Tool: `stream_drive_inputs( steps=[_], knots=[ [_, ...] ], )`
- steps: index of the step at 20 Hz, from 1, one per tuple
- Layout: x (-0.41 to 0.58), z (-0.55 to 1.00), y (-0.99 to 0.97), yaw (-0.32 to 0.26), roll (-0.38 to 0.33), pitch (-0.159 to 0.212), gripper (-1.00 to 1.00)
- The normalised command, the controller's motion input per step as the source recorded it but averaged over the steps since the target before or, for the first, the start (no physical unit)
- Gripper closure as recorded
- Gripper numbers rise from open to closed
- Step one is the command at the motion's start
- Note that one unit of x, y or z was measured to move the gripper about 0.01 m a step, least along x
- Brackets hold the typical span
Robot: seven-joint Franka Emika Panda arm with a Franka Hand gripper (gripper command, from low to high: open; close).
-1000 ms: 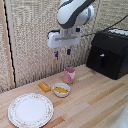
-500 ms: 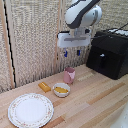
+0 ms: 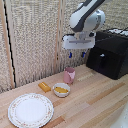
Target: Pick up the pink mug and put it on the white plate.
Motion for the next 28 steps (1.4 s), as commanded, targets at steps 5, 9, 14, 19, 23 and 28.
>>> stream_drive_inputs(
  steps=[5,9,14,19,23,28],
  knots=[
    [0.185,-0.37,-0.24,0.0,0.0,0.06,-1.0],
    [0.274,-0.31,-0.29,0.013,0.0,0.039,-1.0],
    [0.283,-0.24,-0.28,0.032,0.0,0.022,-1.0],
    [0.354,-0.23,-0.21,0.054,0.0,0.0,-1.0],
    [0.292,-0.32,-0.2,0.056,0.0,0.004,-1.0],
    [0.13,-0.22,-0.04,0.039,-0.004,0.024,1.0]
  ],
)
